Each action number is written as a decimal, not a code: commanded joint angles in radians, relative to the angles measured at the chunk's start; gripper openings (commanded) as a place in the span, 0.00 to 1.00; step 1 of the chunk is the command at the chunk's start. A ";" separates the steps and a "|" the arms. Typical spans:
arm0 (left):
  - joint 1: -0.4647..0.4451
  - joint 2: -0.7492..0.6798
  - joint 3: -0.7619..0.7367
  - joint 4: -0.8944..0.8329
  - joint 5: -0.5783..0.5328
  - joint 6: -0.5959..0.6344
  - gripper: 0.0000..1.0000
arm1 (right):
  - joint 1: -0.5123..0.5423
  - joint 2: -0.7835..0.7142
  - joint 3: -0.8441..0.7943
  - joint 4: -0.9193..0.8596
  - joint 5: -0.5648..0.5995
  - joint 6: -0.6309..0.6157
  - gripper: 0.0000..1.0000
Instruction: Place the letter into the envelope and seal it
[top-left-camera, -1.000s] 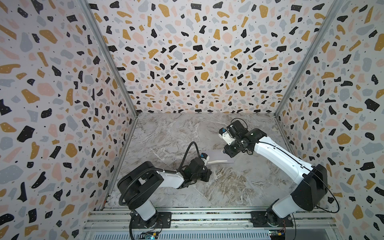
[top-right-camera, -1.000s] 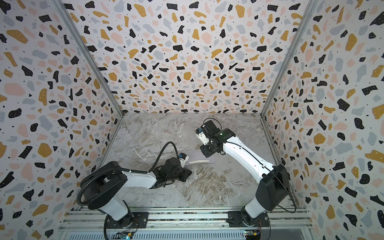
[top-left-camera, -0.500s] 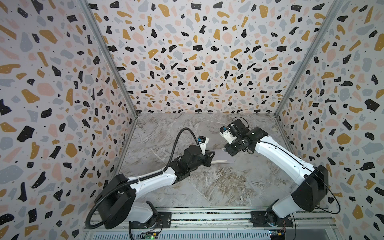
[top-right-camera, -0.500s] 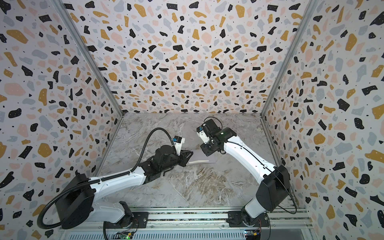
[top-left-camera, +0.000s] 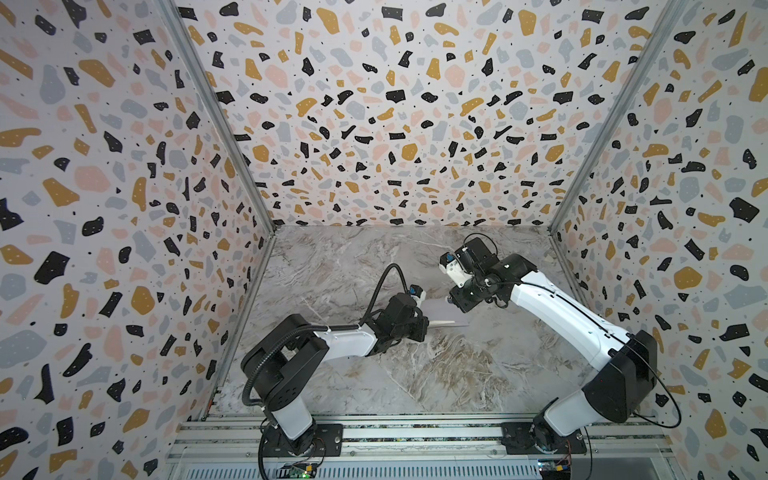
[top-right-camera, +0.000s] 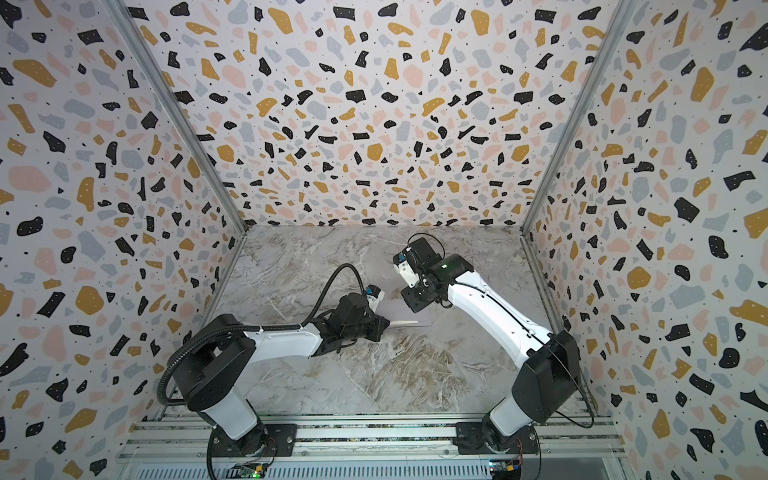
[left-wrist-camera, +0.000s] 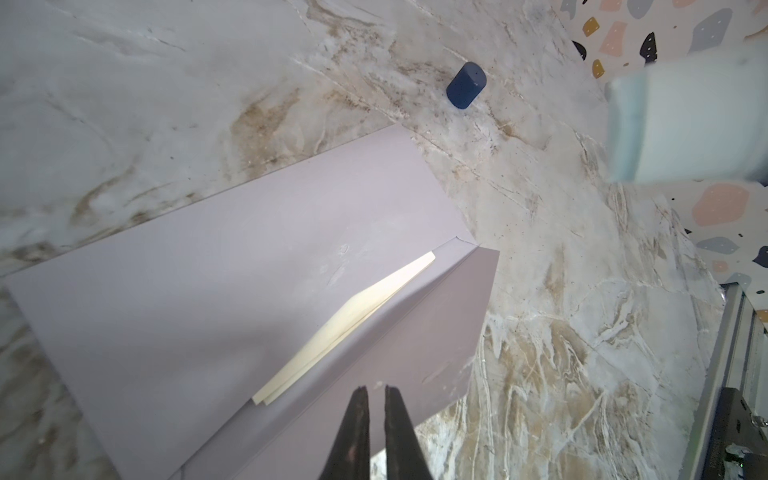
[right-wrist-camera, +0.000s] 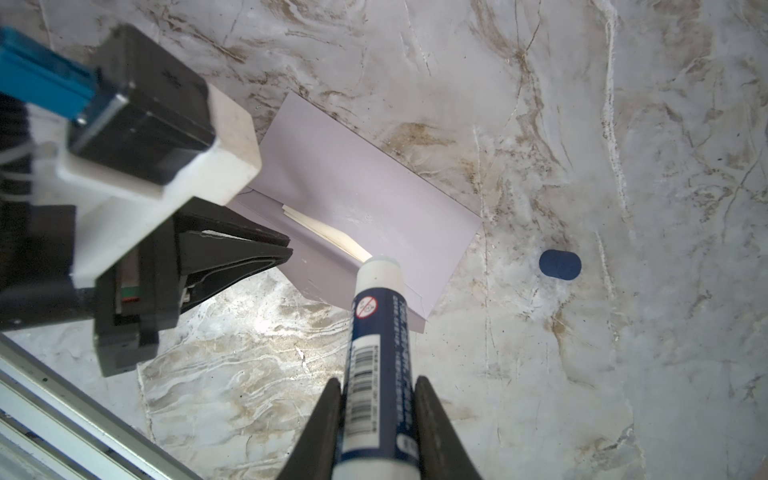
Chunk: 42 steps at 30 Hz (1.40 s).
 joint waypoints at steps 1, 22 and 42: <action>0.000 0.009 -0.034 0.063 0.019 0.003 0.09 | -0.003 -0.030 0.027 -0.014 -0.020 0.001 0.00; 0.000 -0.003 -0.212 0.194 0.034 -0.068 0.07 | -0.003 0.122 0.077 -0.080 -0.119 -0.007 0.00; 0.085 -0.164 -0.124 0.113 -0.008 -0.053 0.09 | 0.012 0.396 0.317 -0.190 -0.097 -0.033 0.00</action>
